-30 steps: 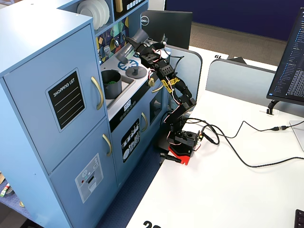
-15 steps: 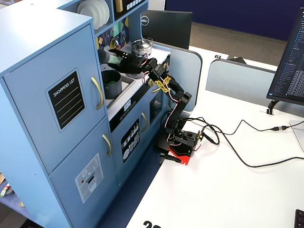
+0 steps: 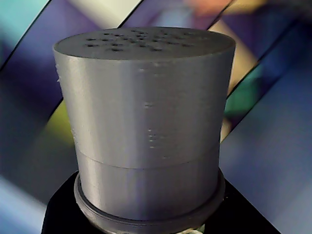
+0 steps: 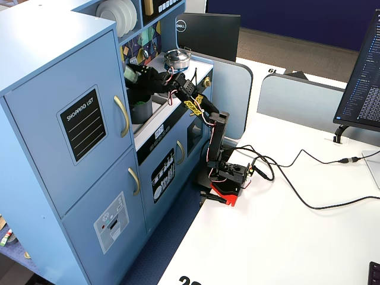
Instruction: Put salt in the gray recipient
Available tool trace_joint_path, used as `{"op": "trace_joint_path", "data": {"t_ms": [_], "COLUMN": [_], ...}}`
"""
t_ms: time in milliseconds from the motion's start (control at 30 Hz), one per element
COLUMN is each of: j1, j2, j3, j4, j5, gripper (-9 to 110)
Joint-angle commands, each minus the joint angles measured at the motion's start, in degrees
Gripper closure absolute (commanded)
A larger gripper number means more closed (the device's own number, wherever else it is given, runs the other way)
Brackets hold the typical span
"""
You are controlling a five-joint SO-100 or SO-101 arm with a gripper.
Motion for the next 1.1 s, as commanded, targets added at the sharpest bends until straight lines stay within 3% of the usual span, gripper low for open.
{"op": "trace_joint_path", "data": {"t_ms": [0,67,300,400,567,633,933,1067], "j1": [1.14,0.09,-1.93,-0.62,1.49,1.67,-1.85,0.09], "j2": [-0.26,0.44,2.64,1.93,1.58,1.32,0.7,0.35], "j3": [-6.15,-4.75,-1.05,-2.99,-2.99,-2.55,-1.76,-3.16], "j4": [8.09,5.98,-17.84,-14.68,4.31,6.5,-22.5,-14.24], "j5": [2.81,2.99,-0.53,-0.44,2.02,2.29,-5.89,-5.19], "gripper": [101,101,101,101,101,101,101,101]}}
